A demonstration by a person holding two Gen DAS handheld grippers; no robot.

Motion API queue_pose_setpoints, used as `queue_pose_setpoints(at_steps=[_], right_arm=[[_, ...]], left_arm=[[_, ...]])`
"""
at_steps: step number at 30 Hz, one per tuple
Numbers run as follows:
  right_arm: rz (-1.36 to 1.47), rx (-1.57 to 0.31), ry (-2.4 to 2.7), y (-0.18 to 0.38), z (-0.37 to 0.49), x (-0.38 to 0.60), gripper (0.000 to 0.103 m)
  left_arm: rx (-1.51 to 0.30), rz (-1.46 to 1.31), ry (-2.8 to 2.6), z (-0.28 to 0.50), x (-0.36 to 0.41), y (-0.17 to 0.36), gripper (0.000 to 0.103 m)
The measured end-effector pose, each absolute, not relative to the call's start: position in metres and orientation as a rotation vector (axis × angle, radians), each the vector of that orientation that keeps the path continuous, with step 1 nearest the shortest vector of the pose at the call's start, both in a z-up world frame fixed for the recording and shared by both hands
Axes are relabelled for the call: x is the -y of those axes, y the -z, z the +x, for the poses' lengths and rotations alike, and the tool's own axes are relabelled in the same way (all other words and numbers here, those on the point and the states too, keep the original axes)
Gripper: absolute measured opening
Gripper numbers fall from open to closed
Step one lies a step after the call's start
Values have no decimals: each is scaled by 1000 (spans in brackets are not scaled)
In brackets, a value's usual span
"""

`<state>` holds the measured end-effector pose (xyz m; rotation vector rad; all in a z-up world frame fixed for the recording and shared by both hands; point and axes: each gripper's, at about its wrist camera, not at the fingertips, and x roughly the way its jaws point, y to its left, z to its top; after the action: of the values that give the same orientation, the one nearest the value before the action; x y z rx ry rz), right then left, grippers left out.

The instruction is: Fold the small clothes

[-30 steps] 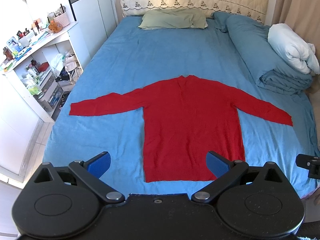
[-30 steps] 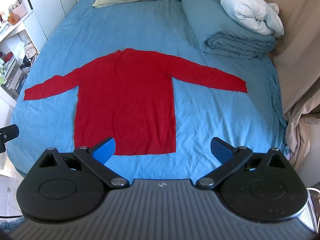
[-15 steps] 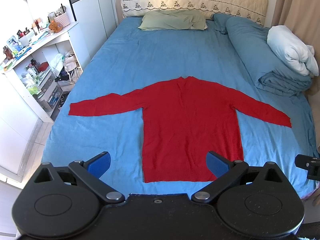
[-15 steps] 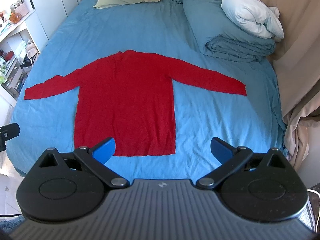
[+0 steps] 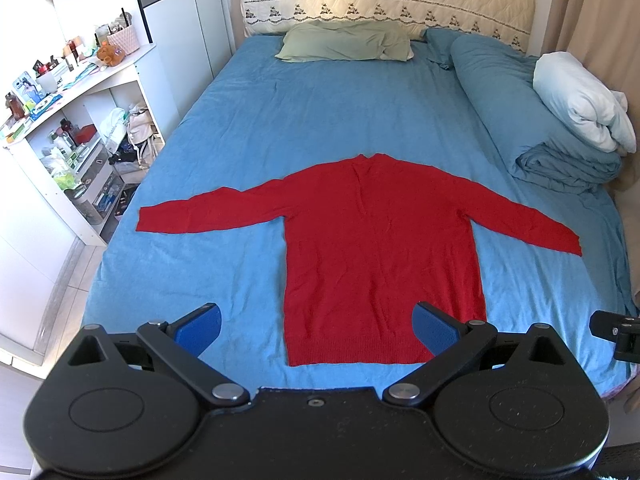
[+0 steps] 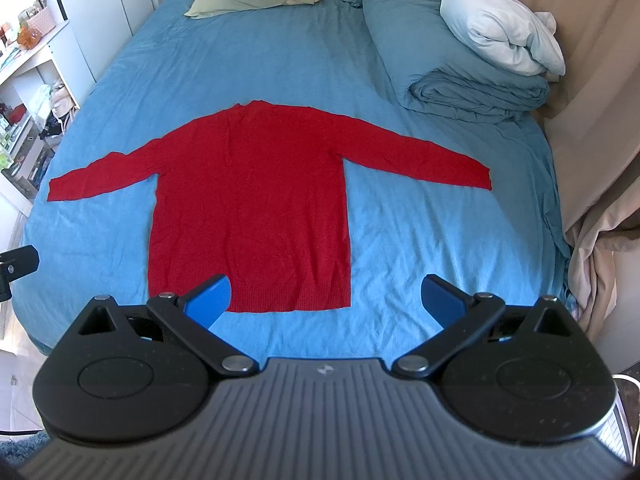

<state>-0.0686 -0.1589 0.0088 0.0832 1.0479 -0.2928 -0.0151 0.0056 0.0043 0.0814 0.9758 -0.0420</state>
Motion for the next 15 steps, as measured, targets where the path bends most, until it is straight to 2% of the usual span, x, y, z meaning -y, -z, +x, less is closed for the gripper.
queue_pose_setpoints(at_steps=[15], right_arm=[[81,-1042,295,-10,-70,158,103]], left_arm=[[-975,83,42,-15,-5,-3,103]])
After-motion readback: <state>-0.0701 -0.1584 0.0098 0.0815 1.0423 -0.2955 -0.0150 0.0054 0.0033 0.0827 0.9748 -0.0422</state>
